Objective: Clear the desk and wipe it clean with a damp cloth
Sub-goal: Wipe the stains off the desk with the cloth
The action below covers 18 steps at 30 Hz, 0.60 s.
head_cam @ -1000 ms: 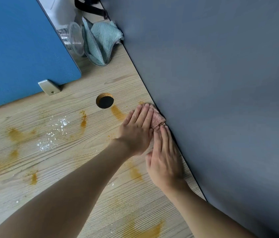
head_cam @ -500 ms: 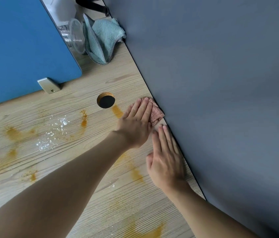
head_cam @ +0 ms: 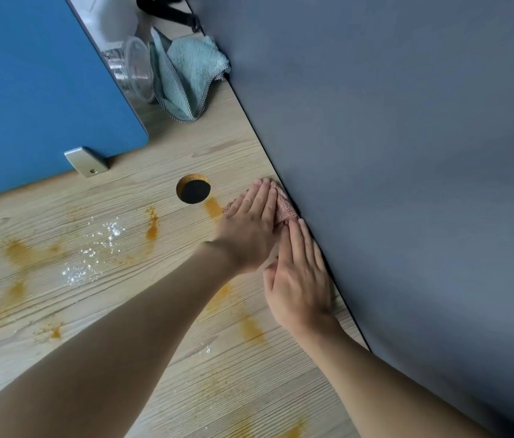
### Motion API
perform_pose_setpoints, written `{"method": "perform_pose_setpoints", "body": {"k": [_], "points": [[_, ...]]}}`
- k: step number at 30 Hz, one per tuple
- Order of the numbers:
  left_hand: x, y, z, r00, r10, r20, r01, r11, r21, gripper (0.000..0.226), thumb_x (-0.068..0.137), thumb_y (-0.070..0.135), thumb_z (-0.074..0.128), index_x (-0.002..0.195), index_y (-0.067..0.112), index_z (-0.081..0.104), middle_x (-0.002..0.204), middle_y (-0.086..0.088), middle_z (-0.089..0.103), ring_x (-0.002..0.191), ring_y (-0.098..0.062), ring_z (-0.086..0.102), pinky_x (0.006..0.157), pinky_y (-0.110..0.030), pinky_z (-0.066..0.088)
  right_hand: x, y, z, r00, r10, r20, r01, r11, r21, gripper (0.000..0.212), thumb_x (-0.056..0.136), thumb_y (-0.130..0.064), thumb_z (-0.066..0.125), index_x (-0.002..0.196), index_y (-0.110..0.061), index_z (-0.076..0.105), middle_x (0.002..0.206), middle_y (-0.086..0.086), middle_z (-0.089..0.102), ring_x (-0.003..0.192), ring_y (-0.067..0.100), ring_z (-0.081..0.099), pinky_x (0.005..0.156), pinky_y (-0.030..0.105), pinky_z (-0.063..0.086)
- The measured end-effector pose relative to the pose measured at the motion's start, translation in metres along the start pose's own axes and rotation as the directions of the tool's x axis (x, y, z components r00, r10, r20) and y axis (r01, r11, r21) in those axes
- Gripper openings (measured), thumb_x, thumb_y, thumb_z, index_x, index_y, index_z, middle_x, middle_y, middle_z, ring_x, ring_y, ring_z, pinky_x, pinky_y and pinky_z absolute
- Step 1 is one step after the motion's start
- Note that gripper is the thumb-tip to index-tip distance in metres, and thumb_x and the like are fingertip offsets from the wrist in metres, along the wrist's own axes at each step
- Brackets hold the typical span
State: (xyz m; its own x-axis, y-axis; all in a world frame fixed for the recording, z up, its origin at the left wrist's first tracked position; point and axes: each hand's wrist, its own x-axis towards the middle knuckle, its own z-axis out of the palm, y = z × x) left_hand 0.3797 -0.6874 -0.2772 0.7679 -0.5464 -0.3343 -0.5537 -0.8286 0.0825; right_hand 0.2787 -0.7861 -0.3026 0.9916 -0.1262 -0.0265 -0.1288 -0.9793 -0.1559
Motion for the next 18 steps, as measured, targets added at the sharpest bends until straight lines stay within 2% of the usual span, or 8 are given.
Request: {"method": "perform_pose_setpoints", "body": {"k": [4, 7, 11, 14, 18], "points": [[-0.018, -0.015, 0.004, 0.999, 0.027, 0.025, -0.029, 0.998, 0.060, 0.066, 0.103, 0.039, 0.008, 0.153, 0.007, -0.021, 0.161, -0.010, -0.026, 0.149, -0.022, -0.023, 0.125, -0.038, -0.004, 0.002, -0.001, 0.000, 1.000, 0.007, -0.010, -0.007, 1.000, -0.004, 0.069, 0.085, -0.027, 0.029, 0.146, 0.002, 0.045, 0.157, 0.019, 0.038, 0.149, 0.028, 0.030, 0.121, 0.042, 0.030], [-0.005, -0.009, 0.000, 1.000, -0.007, 0.011, 0.007, 1.000, -0.025, 0.069, 0.099, 0.046, -0.002, 0.154, 0.008, -0.019, 0.162, -0.008, -0.025, 0.150, -0.024, -0.022, 0.125, -0.040, -0.004, 0.001, -0.002, 0.001, 1.000, 0.008, 0.000, -0.008, 1.000, -0.020, 0.069, 0.087, -0.028, 0.030, 0.148, 0.001, 0.042, 0.159, 0.018, 0.035, 0.150, 0.027, 0.028, 0.121, 0.041, 0.029], [0.019, -0.002, 0.000, 0.999, 0.000, -0.042, -0.002, 0.999, -0.052, 0.067, 0.104, 0.045, 0.007, 0.156, 0.010, -0.016, 0.164, -0.008, -0.020, 0.151, -0.023, -0.020, 0.125, -0.040, -0.004, 0.003, 0.000, 0.001, 1.000, 0.010, 0.007, -0.010, 1.000, -0.024, 0.068, 0.088, -0.028, 0.030, 0.150, -0.001, 0.040, 0.160, 0.015, 0.033, 0.151, 0.025, 0.026, 0.122, 0.040, 0.028], [0.002, -0.017, 0.003, 0.999, 0.025, -0.036, -0.024, 1.000, 0.008, 0.065, 0.105, 0.039, 0.011, 0.156, 0.010, -0.017, 0.163, -0.008, -0.021, 0.151, -0.022, -0.020, 0.125, -0.039, -0.002, 0.002, -0.001, 0.001, 1.000, 0.009, 0.008, -0.009, 1.000, -0.013, 0.070, 0.087, -0.029, 0.030, 0.148, 0.001, 0.042, 0.160, 0.016, 0.034, 0.150, 0.026, 0.028, 0.120, 0.042, 0.030], [0.002, -0.017, 0.000, 1.000, -0.016, -0.011, 0.016, 1.000, -0.005, 0.066, 0.105, 0.040, 0.013, 0.155, 0.010, -0.018, 0.163, -0.006, -0.023, 0.150, -0.021, -0.022, 0.125, -0.038, -0.005, 0.003, -0.001, 0.001, 1.000, 0.009, 0.009, -0.009, 1.000, -0.014, 0.070, 0.086, -0.029, 0.031, 0.149, 0.002, 0.041, 0.160, 0.017, 0.032, 0.151, 0.026, 0.026, 0.120, 0.042, 0.030]]}}
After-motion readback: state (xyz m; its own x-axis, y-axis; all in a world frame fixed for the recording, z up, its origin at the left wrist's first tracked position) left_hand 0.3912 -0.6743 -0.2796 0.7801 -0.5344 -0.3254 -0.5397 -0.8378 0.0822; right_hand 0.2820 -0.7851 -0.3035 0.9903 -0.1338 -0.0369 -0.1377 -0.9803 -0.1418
